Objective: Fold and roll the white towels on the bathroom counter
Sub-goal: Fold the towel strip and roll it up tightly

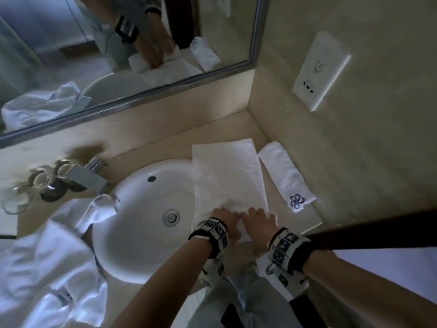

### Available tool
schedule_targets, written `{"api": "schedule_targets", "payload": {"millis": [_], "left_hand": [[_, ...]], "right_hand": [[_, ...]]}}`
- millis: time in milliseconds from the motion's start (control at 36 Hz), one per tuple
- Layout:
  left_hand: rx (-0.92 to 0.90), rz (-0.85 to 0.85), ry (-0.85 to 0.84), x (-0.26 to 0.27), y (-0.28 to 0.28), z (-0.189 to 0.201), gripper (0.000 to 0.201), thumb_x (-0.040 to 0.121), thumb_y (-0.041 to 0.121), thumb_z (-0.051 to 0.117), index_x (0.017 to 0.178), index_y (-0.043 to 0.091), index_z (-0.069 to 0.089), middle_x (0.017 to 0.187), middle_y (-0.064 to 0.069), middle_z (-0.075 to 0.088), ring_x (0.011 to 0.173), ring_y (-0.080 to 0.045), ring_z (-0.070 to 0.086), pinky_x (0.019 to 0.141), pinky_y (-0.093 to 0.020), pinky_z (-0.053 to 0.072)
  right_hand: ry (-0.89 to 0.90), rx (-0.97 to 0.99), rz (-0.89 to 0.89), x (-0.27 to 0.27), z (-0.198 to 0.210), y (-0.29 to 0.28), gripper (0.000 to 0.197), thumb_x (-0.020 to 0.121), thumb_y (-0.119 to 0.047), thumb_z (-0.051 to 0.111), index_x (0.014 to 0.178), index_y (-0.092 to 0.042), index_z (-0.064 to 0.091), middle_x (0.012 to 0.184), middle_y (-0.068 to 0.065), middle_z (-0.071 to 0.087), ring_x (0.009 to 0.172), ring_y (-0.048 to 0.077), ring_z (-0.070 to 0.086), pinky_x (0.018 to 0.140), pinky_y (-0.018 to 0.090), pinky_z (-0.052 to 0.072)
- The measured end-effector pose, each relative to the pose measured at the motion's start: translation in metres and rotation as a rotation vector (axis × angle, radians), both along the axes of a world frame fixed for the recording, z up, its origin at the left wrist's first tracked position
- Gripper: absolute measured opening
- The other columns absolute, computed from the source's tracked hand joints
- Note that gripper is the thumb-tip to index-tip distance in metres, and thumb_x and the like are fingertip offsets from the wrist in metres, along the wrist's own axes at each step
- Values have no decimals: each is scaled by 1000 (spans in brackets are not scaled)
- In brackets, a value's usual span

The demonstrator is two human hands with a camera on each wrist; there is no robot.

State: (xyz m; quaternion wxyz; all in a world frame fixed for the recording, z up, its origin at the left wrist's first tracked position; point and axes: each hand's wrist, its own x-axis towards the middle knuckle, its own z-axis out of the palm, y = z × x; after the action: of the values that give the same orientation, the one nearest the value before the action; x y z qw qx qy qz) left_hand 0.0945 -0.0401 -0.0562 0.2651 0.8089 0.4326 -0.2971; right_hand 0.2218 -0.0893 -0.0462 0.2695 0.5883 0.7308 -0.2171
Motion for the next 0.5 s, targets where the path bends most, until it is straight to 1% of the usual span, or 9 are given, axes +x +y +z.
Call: {"api": "schedule_targets", "payload": {"millis": [56,83,139,194,278,306,361,444,500], "left_hand": [[-31,-17,-35,-2,0,0,69,81,38,67,137,13,38,131,-17,51,120,-33,47,100,-40,41],[-36,-31,-74,-5,-1,1,71,78,36,71,136,12,38,131,-17,50,118,-33,48,100,-41,42],[-11,-43,-198,-15,-3,3,74,76,33,74,135,11,35,129,-16,46,115,-34,49,96,-43,43],[103,-101,-296,-30,-8,3,70,80,33,67,137,12,33,128,-14,42,114,-33,47,92,-45,45],[276,-279,-189,-55,-15,0,72,80,34,63,139,12,29,131,-12,39,113,-32,44,85,-46,42],[290,-289,-134,-60,-16,0,76,78,31,64,140,11,27,131,-12,38,113,-32,43,86,-47,40],[276,-225,-81,-58,-14,-1,76,75,26,67,138,10,28,131,-13,38,115,-33,42,88,-47,38],[223,-100,-99,-39,1,5,59,80,27,63,130,10,38,131,-12,42,122,-30,36,94,-46,35],[176,-61,-80,-26,16,7,48,84,24,58,127,10,44,131,-11,45,125,-29,35,98,-45,35]], "right_hand": [[-2,88,-31,-7,0,-6,58,91,-20,52,142,-15,26,137,11,34,124,33,37,102,50,31],[5,122,-12,-9,-4,-6,52,93,-17,45,141,-11,28,137,13,36,123,34,40,104,49,30],[10,132,20,-9,-8,-2,54,92,-21,46,140,-7,29,135,15,37,119,35,45,105,46,30],[25,88,-9,-8,-12,6,62,87,-27,54,140,-8,28,135,15,35,120,35,45,107,46,29],[112,30,-90,-7,-12,20,69,80,-34,63,136,-8,31,134,14,35,119,32,45,104,40,33],[145,8,-126,-6,-12,25,69,79,-34,65,134,-8,33,133,14,35,119,31,45,103,37,35],[185,-31,-208,-5,-10,32,63,82,-30,64,133,-7,36,135,14,36,122,31,44,103,34,37],[142,-84,-257,-6,-7,41,55,90,-23,55,139,-7,35,142,15,35,132,29,37,108,32,31],[78,-108,-243,-7,-2,49,50,89,-18,54,136,-6,42,141,16,42,131,29,42,105,31,35]]}}
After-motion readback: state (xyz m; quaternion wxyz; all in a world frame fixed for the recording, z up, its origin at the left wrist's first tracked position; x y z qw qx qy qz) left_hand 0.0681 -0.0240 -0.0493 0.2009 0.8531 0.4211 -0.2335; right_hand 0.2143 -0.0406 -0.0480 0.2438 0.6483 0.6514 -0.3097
